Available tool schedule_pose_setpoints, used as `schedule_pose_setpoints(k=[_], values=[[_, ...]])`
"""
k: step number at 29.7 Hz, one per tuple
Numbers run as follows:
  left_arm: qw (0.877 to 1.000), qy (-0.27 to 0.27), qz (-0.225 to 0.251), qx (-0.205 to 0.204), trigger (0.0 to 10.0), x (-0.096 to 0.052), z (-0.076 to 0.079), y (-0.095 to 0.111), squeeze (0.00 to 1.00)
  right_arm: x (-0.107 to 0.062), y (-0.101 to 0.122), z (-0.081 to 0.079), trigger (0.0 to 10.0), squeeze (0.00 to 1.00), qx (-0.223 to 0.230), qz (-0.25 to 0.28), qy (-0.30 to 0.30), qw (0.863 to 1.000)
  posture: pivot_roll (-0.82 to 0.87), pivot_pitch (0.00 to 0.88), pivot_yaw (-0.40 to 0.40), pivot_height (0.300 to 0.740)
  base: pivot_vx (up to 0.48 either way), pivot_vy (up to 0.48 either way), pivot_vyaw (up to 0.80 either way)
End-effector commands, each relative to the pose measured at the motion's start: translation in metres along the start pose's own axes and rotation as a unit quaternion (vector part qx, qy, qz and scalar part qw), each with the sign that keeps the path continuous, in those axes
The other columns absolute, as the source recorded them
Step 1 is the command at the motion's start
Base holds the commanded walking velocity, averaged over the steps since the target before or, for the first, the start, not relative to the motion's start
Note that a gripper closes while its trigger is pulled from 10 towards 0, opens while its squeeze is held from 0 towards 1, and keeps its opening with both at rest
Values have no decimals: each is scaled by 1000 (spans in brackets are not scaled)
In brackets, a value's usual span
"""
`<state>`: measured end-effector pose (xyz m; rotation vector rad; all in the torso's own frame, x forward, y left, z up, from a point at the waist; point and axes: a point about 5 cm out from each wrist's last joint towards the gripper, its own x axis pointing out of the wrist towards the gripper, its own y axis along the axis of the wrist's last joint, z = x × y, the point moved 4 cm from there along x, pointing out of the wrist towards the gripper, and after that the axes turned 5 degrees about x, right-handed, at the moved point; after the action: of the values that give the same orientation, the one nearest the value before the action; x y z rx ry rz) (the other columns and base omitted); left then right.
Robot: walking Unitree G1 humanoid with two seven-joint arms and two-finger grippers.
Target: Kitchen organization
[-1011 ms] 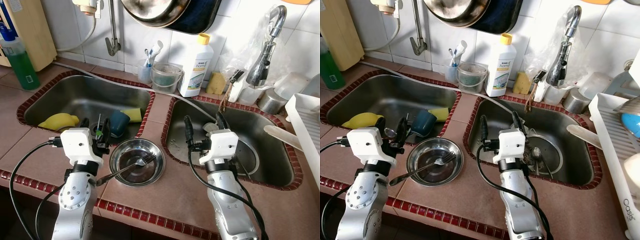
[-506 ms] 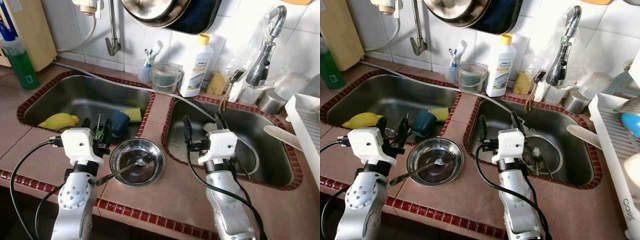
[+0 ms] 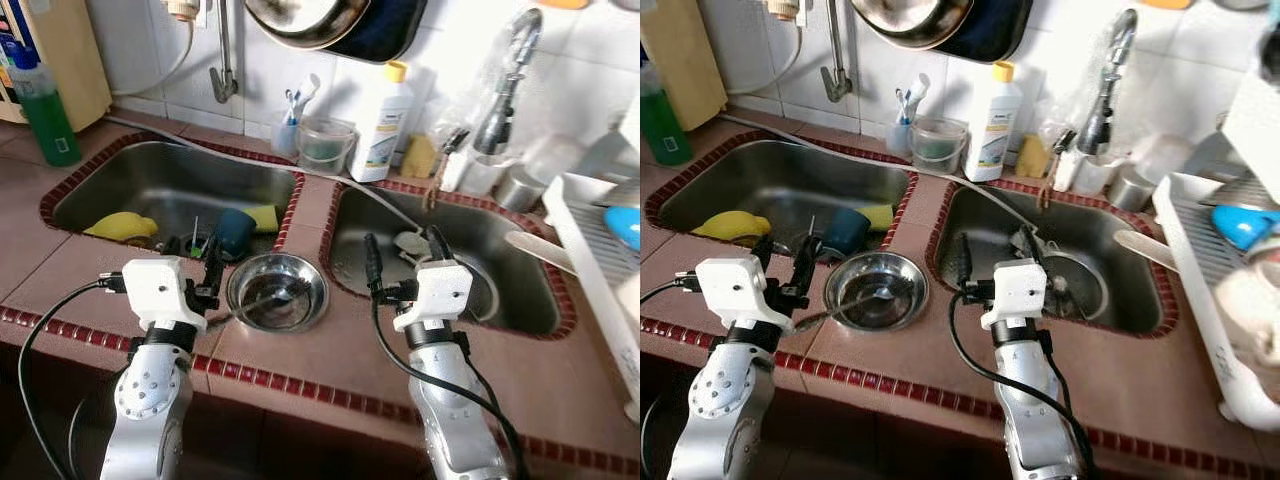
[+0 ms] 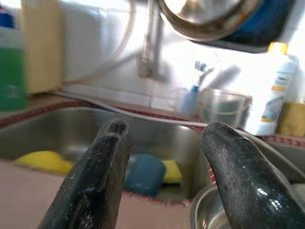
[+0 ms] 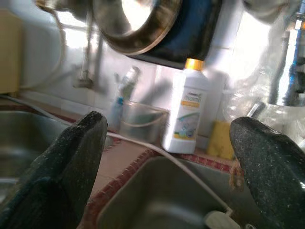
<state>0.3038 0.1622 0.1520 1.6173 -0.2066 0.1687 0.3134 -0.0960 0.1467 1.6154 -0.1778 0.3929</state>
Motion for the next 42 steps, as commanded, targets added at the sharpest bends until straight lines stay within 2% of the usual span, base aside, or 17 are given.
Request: schedule_pose_setpoints(k=[1, 12, 20, 23, 28, 31, 38, 42], values=[[1000, -8, 1, -3, 10000, 0, 4, 2, 0, 1, 1, 4, 10000, 0, -3, 1, -2, 1000, -108, 0, -90, 732, -262, 0, 0], [1000, -19, 0, 1, 10000, 1, 7, 2, 0, 1, 1, 2, 10000, 0, -1, 2, -2, 1000, -110, 0, -85, 732, -72, 0, 0], [994, -103, -5, 37, 10000, -4, 20, -3, 0, -7, -9, 0, 10000, 0, -5, -23, 32, 999, -108, 0, -85, 732, 0, 0, 0], [987, -150, 0, 61, 10000, -6, 30, -3, 0, -11, -14, 2, 10000, 0, -7, -37, 42, 998, -107, 0, -86, 732, 0, 0, 0], [981, -178, 6, 73, 10000, -4, 39, 0, 0, -14, -16, -3, 10000, 0, -4, -43, 59, 997, -112, 0, -78, 732, 0, 0, 0], [973, -216, 5, 86, 10000, 3, 47, 2, 0, -21, -16, -14, 10000, 0, 15, -53, 89, 995, -120, 0, -65, 732, 0, 0, 0], [956, -261, 0, 135, 10000, 28, 48, 12, 0, -28, -18, -13, 10000, 0, 30, -77, 77, 994, -131, 22, -57, 732, 0, 0, 0], [948, -277, 2, 154, 10000, 33, 49, 17, 0, -29, -14, -15, 10000, 0, 35, -76, 86, 993, -129, 36, -55, 732, 0, 0, 0]])
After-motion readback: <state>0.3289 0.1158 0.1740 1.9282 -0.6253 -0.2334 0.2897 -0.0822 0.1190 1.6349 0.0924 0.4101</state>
